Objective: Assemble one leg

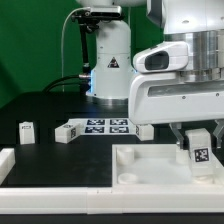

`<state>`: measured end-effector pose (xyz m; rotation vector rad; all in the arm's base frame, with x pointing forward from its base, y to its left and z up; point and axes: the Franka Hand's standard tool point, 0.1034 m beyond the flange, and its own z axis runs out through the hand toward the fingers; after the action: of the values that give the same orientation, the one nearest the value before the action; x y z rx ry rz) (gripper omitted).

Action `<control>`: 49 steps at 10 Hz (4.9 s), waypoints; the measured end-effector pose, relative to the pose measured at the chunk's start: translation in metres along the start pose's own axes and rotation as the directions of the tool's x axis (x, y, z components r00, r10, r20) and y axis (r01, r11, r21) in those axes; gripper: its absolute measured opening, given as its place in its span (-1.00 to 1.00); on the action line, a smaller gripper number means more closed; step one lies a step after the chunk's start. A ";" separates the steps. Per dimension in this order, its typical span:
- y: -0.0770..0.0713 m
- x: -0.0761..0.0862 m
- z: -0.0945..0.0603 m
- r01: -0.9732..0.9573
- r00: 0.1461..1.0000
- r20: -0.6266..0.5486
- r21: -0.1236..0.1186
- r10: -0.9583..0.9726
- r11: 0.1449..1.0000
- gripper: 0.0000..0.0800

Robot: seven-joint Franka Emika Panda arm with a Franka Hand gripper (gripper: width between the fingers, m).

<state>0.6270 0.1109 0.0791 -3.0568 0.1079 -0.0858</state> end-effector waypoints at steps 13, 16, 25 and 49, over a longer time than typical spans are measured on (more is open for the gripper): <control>-0.009 -0.003 0.003 -0.961 0.277 0.023 0.008 0.961 0.277 0.26; -0.011 -0.002 0.003 -0.940 0.340 0.023 0.021 0.940 0.340 0.60; -0.012 -0.003 0.003 -0.147 0.989 -0.022 -0.001 0.147 0.989 0.62; -0.002 -0.001 0.011 -0.892 0.451 -0.050 0.005 0.891 0.452 -0.12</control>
Offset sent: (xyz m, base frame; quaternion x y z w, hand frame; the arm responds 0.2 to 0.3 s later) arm -0.0013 -0.0017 -0.0008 -0.0350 0.0061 0.3650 0.9303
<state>0.6266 0.1141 0.0687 -2.5513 1.6993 -0.0756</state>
